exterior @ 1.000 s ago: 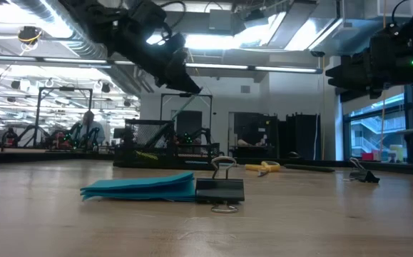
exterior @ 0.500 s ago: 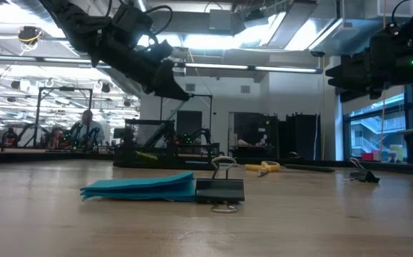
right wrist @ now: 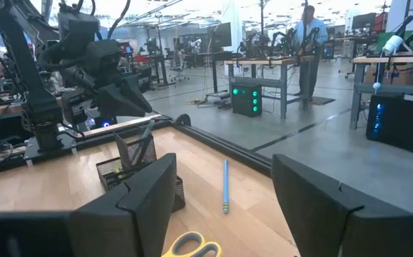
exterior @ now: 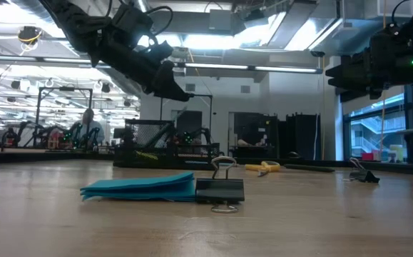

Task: Pick and place office supplies into organizer
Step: Put the green pencil into the black desk organizer, then put the blue sticky notes into the black desk organizer

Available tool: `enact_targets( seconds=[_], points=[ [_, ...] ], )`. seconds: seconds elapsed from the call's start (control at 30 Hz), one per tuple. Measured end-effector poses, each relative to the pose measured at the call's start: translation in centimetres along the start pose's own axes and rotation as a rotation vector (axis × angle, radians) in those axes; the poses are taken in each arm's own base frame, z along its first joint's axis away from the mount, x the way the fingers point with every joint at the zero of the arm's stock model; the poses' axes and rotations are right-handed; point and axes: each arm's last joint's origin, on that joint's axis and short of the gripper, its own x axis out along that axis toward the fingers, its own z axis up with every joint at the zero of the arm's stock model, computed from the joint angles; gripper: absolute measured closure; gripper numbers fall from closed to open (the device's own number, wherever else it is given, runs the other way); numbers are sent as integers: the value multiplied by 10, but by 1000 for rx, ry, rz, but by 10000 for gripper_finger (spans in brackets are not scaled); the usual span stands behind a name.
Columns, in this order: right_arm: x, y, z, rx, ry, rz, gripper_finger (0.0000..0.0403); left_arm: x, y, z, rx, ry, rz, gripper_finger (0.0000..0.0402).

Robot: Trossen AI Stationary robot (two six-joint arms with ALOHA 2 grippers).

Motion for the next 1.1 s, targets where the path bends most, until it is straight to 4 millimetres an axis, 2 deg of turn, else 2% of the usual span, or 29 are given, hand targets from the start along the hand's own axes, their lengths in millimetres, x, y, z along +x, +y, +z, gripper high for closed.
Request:
enact_targets(
  seconds=[0.17, 0.33, 0.53, 0.73, 0.97, 1.1],
  points=[
    [0, 0, 0, 0, 0, 0, 170, 0, -3, 3, 41, -34, -15, 321],
    [0, 0, 0, 0, 0, 0, 170, -3, -23, 12, 227, -126, -113, 314],
    [0, 0, 0, -1, 0, 0, 170, -11, -60, 21, 381, -175, -220, 308],
    [0, 0, 0, -1, 0, 0, 170, -25, -102, 24, 480, -138, -363, 308],
    [0, 0, 0, -27, 0, 0, 170, -50, -146, 15, 492, 20, -452, 301],
    [0, 0, 0, -23, 0, 0, 170, -66, -169, 10, 502, 23, -530, 284]
  ],
)
